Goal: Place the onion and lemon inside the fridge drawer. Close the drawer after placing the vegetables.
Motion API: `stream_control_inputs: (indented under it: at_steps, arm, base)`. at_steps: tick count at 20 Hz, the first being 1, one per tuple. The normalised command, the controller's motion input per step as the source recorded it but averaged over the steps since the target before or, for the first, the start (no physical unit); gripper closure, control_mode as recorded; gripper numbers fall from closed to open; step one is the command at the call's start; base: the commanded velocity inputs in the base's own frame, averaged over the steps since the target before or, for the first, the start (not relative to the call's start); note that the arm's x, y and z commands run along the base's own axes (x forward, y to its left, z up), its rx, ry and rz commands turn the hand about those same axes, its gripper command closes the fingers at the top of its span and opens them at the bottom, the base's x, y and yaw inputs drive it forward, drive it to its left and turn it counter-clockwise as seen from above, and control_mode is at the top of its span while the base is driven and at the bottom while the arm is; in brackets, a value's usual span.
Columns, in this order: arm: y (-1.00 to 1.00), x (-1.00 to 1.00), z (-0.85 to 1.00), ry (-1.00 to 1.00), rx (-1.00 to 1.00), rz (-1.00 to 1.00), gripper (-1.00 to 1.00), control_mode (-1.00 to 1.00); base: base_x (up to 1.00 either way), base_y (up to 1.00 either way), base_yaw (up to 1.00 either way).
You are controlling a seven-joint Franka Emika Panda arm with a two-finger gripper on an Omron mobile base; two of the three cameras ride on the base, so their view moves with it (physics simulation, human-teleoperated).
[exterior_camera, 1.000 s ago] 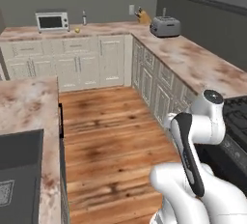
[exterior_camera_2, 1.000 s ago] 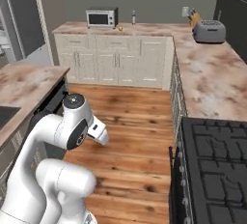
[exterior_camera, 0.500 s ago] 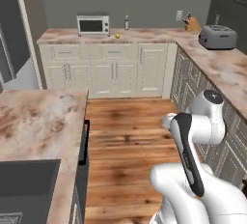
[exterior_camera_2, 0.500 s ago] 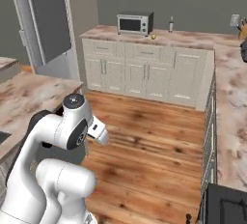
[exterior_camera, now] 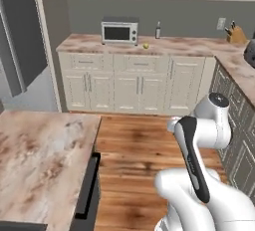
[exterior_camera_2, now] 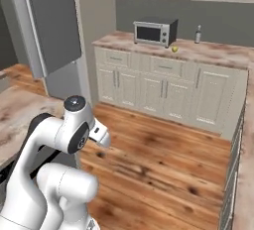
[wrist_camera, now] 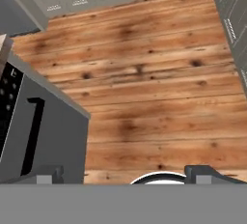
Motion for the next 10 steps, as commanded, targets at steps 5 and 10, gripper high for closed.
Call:
stream_control_inputs:
  at_steps: [5,10]
  arm:
    - [0.00,0.00,0.00,0.00,0.00,0.00,-1.00,1.00]
    - [0.00,0.00,0.00,0.00,0.00,0.00,-1.00,1.00]
  base:
    - [1.00,-0.40,0.03]
    - [1.00,-0.32,-0.01]
